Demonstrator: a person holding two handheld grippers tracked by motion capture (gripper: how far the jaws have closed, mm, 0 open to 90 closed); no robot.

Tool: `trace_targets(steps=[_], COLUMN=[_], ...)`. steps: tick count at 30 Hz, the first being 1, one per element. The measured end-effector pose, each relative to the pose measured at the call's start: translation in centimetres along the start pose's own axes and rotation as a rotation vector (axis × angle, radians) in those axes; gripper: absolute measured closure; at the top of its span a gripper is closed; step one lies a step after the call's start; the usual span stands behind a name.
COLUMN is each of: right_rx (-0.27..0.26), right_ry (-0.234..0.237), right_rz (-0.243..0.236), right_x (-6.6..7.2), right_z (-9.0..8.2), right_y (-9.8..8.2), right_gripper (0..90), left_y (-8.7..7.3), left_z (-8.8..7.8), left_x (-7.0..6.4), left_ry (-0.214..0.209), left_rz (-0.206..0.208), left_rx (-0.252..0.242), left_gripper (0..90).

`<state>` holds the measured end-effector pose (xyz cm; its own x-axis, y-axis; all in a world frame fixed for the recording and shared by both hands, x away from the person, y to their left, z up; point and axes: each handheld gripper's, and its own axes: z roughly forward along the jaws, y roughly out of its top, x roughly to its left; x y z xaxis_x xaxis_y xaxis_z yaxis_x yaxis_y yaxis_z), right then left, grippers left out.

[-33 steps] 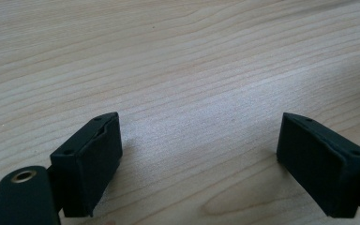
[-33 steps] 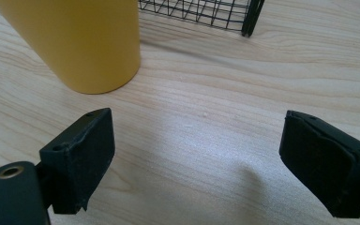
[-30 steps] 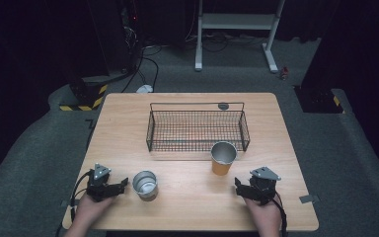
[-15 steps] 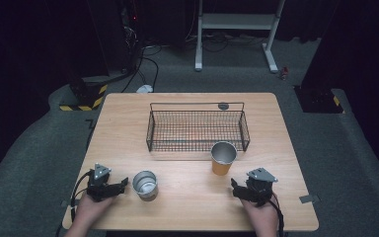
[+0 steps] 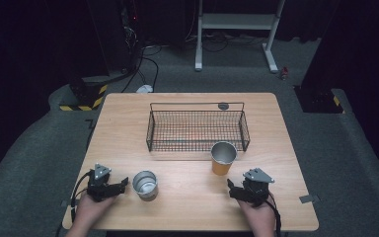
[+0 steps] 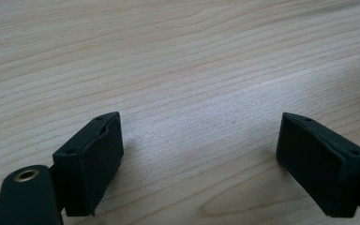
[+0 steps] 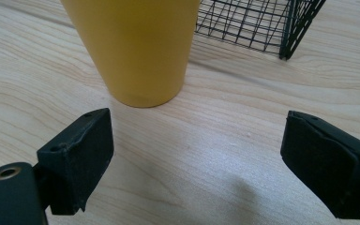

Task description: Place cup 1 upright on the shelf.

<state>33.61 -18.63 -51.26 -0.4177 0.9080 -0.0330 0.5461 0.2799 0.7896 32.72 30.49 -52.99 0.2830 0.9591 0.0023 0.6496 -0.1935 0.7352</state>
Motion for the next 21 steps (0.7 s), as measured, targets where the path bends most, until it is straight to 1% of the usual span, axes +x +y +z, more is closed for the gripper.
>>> trace_targets(steps=[1,5,8,14,20,21], right_rx=[-0.004,-0.008,-0.010,-0.014,-0.020,-0.020], right_ry=[0.001,0.006,0.007,0.019,0.025,0.024], right_rz=[-0.008,-0.014,-0.008,-0.018,-0.015,-0.024], right_x=[0.00,0.17,0.33,0.56,0.90,0.92], right_z=[0.03,0.07,0.05,0.19,0.27,0.31], right_y=[0.02,0.06,0.11,0.18,0.33,0.36], right_gripper=[9.7,9.7,9.7,9.8,9.7,9.6], left_y=[0.00,0.01,0.02,0.02,0.04,0.05], left_z=[0.01,0.03,0.03,0.03,0.09,0.09], left_x=[-0.01,-0.05,-0.01,-0.01,-0.03,-0.03], left_ry=[0.000,0.001,-0.005,-0.006,-0.007,-0.008], left_rz=[0.000,0.003,0.001,-0.002,0.002,0.003], left_rx=[-0.001,-0.004,-0.003,-0.004,-0.004,-0.002], left_gripper=[15.6,15.9,16.2,16.4,15.6,15.2])
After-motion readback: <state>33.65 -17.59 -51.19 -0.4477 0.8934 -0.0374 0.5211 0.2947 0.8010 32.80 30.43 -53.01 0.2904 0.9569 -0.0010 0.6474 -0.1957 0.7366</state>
